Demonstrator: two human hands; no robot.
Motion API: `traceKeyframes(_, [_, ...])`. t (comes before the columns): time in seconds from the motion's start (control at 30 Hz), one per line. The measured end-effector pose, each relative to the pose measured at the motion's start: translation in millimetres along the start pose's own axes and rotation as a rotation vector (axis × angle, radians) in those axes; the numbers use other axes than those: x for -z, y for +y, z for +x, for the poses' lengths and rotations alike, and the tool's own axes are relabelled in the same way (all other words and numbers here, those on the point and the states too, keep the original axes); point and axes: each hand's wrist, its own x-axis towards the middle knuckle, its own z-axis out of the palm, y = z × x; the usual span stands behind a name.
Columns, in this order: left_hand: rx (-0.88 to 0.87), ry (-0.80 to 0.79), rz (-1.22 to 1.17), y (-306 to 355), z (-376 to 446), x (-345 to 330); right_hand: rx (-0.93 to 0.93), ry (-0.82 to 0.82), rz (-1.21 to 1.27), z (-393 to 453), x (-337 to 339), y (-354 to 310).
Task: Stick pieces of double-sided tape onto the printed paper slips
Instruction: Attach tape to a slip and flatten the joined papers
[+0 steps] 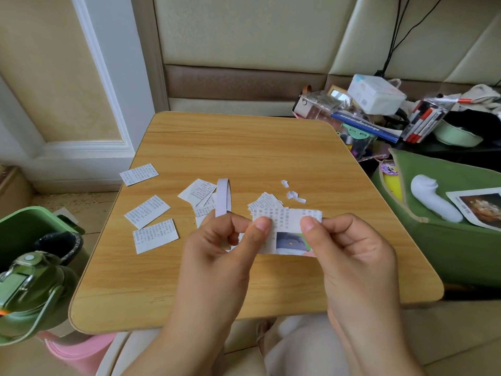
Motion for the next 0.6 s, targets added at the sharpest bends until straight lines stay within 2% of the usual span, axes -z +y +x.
traceKeyframes(0.13, [0.015, 0.008, -0.097, 5.5, -0.8, -1.7, -0.008, -0.006, 0.047, 1.4, 1.5, 0.0])
traceKeyframes(0.6, [-0.014, -0.026, -0.124, -1.8, -1.6, 3.4, 0.045, -0.028, 0.0, 0.5, 1.2, -8.9])
